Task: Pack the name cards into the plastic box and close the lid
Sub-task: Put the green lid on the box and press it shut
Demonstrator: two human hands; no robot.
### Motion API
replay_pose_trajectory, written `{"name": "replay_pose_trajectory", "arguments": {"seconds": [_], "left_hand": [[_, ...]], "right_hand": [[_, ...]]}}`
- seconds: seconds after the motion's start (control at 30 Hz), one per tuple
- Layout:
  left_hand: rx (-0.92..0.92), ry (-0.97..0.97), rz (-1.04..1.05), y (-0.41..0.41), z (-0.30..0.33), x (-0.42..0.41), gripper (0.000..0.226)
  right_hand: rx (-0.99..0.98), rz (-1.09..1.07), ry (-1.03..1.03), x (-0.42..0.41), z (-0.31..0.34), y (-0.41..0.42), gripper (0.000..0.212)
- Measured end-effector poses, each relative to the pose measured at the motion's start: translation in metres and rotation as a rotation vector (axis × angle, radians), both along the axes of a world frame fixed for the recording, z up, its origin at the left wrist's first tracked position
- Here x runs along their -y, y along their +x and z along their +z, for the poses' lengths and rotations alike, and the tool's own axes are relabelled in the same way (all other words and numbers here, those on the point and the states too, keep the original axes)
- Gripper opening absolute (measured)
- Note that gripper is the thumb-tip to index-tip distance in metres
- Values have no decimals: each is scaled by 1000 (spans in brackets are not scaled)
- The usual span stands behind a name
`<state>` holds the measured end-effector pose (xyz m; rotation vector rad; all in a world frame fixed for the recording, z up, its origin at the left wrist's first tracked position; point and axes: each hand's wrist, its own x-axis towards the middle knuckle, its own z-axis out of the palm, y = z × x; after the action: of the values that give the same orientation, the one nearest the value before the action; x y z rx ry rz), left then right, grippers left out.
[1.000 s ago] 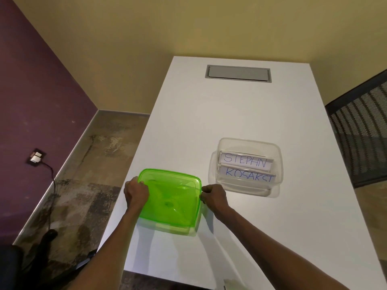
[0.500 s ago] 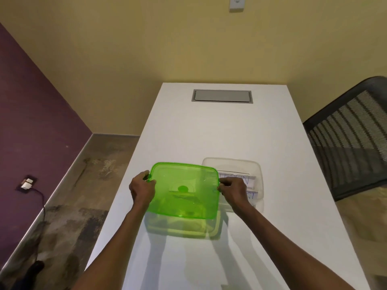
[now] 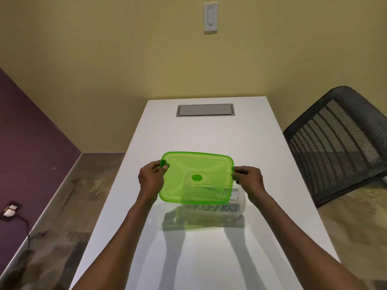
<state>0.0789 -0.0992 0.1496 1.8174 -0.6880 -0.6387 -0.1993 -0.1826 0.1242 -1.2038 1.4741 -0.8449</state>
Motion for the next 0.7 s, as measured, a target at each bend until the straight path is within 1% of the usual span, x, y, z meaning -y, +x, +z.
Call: {"name": "replay_pose_trajectory", "arguments": {"seconds": [0.07,0.13,0.2,0.27,0.33,0.4,0.43,0.47,0.53,0.6,0.7], "left_hand": [[33,-46,-7,-10,7,8,21],[74,-94,-24,-19,11,14,20],[126,-134,-44,-27,15,18,19],[143,-167,-68,-33,18,21,18],[111,-223,-116,-38,20,21,19],[72,-271,-153,-43,22,21,23],[53,-286,-164,-45,22,20,24],[30,-301,-172,-47,22,20,25],[-16,-329,-185,-51,23,18,26],[-19,-325,-225,-52,24,16,24],[-29,-343,-259,-51,24,14,25]], "right_hand": [[94,-17,58,6,0,-11,21],[213,-120,154,12,-5,-20,19],[284,-232,272,17,-11,-29,23],[325,-211,403,19,-16,-38,33],[387,-130,520,21,-18,-44,51],[451,-109,577,25,-18,-47,58],[476,-121,587,26,-17,-47,55],[499,-140,590,28,-16,-47,48],[553,-174,602,30,-13,-46,26],[616,-181,631,30,-9,-48,11],[667,-185,638,31,-5,-54,7]]}}
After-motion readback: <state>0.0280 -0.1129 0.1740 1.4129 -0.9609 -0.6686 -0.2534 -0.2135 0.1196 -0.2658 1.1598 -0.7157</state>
